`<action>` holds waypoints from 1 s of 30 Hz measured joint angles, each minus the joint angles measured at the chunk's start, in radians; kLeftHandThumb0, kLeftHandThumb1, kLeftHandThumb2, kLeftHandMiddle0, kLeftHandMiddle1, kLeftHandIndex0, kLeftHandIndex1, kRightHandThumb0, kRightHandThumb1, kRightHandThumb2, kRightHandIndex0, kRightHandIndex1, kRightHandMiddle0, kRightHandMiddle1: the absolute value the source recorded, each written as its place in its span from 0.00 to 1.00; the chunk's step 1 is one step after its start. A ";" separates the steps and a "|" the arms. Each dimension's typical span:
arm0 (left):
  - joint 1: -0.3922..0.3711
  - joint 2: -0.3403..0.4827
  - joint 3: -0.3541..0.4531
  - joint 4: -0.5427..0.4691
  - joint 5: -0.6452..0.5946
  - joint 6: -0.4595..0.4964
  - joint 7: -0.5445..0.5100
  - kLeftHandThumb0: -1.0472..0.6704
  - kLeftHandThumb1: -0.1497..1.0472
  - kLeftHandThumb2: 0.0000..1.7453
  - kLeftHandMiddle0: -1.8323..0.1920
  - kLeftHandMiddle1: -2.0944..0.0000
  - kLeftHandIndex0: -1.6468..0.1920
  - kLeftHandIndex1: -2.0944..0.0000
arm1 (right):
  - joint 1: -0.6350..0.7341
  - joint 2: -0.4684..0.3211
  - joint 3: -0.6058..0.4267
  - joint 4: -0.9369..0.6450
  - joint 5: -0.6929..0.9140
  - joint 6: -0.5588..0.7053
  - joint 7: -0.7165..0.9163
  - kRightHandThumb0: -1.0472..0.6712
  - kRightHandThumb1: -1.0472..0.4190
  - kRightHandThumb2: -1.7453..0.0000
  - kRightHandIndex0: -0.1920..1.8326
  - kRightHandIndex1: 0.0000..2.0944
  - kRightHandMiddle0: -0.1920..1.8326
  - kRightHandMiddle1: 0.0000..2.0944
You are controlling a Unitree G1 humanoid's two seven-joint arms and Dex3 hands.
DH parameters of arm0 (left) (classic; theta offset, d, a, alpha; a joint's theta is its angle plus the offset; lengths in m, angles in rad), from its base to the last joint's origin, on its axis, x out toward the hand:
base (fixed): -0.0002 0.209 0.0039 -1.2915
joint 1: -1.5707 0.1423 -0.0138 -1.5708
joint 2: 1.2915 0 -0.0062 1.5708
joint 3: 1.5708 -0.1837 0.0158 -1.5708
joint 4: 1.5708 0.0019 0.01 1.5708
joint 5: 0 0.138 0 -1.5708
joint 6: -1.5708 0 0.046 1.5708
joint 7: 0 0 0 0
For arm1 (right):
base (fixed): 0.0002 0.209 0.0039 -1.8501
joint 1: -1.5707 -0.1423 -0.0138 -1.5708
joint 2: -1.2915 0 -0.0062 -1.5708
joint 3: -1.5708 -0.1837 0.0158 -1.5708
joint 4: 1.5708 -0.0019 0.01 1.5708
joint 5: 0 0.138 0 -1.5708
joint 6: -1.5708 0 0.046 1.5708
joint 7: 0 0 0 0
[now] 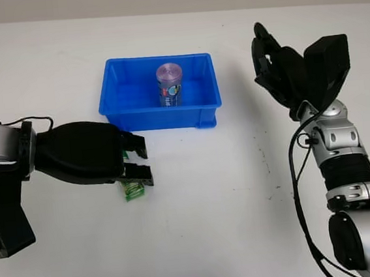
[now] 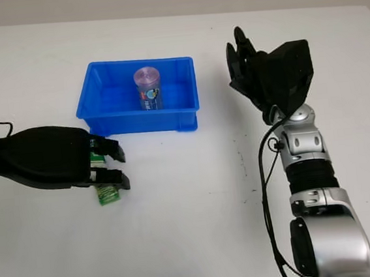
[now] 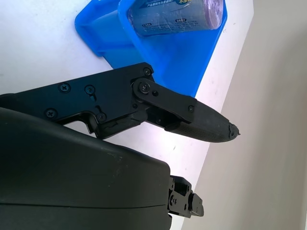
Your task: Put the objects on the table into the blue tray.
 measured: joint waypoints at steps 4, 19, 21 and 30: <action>-0.042 0.038 -0.128 -0.014 0.179 0.087 0.322 0.51 1.00 0.21 0.52 0.00 0.69 0.00 | 0.011 -0.007 0.000 -0.022 0.001 0.025 0.005 0.21 0.00 0.54 0.00 0.00 0.00 0.00; -0.094 0.103 -0.337 -0.106 -0.061 0.166 0.375 0.51 1.00 0.24 0.66 0.00 0.79 0.01 | 0.010 -0.005 0.000 0.009 0.007 0.017 0.010 0.23 0.00 0.55 0.00 0.00 0.00 0.00; -0.089 0.102 -0.329 -0.132 -0.173 0.176 0.286 0.50 1.00 0.24 0.67 0.00 0.81 0.00 | 0.010 -0.005 0.000 0.010 0.007 0.009 0.012 0.23 0.00 0.55 0.00 0.00 0.00 0.00; -0.053 0.146 -0.327 -0.290 -0.771 0.356 -0.208 0.49 1.00 0.05 0.77 0.17 0.80 0.20 | 0.008 -0.005 0.000 0.027 0.005 -0.005 0.011 0.23 0.00 0.55 0.00 0.00 0.00 0.00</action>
